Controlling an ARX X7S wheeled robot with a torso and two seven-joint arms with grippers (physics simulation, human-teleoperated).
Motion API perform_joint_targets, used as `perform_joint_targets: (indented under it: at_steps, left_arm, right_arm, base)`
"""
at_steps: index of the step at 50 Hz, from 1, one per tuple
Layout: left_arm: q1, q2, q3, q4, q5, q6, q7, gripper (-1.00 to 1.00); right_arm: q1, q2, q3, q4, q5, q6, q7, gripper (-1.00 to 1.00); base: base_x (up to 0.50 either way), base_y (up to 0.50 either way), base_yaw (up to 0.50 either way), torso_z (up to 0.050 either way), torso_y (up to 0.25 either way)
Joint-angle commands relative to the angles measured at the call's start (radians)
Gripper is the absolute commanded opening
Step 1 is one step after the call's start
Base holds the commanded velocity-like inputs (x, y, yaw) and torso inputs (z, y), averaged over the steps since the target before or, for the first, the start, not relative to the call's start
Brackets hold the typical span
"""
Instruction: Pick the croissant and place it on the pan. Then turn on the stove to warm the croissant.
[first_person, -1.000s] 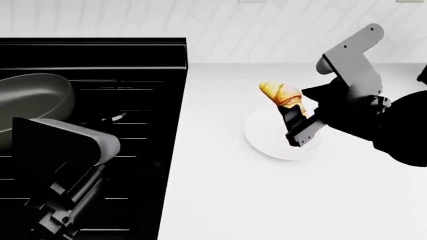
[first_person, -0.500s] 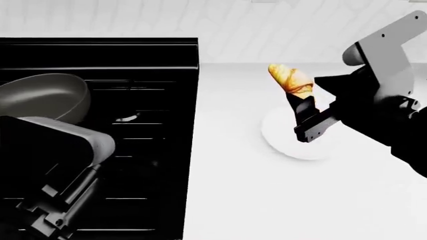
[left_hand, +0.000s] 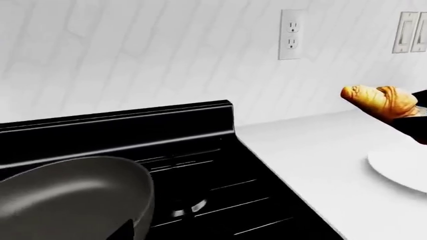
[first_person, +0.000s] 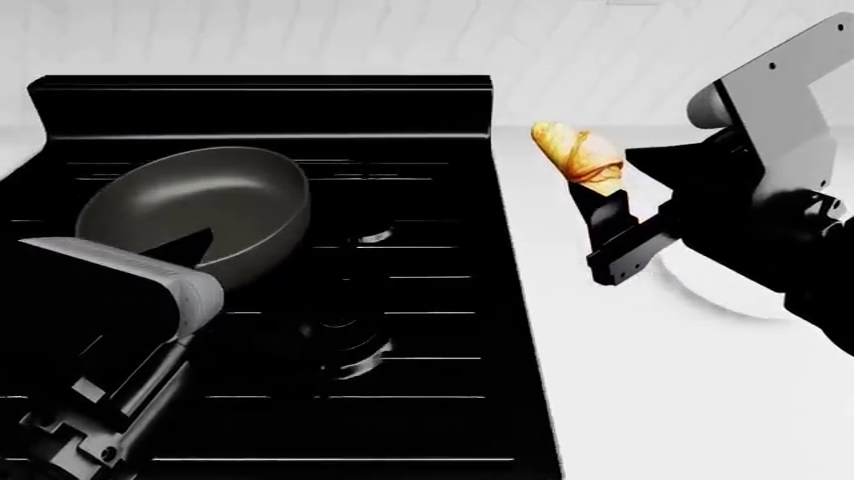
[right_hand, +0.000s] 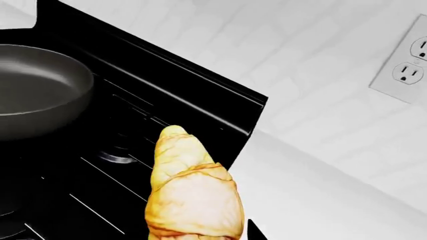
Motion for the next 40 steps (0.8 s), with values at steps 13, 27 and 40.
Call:
perform_joint_targets:
  at_steps: [13, 27, 40]
  left_arm:
    - [-0.031, -0.008, 0.032, 0.01, -0.035, 0.012, -0.046, 1.0]
    - [-0.019, -0.002, 0.033, 0.001, -0.007, 0.01, -0.02, 1.0]
    - [-0.013, 0.003, 0.038, -0.006, 0.015, 0.009, -0.003, 1.0]
  right_arm:
    - [-0.016, 0.021, 0.011, -0.021, -0.01, -0.021, -0.021, -1.0]
    - [-0.018, 0.022, 0.007, -0.017, -0.017, -0.027, -0.029, -1.0]
    - [-0.026, 0.017, 0.001, -0.009, -0.018, -0.032, -0.027, -1.0]
  base:
    - [0.0, 0.5, 0.0, 0.0, 0.0]
    - [0.0, 0.5, 0.0, 0.0, 0.0]
    - [0.0, 0.5, 0.0, 0.0, 0.0]
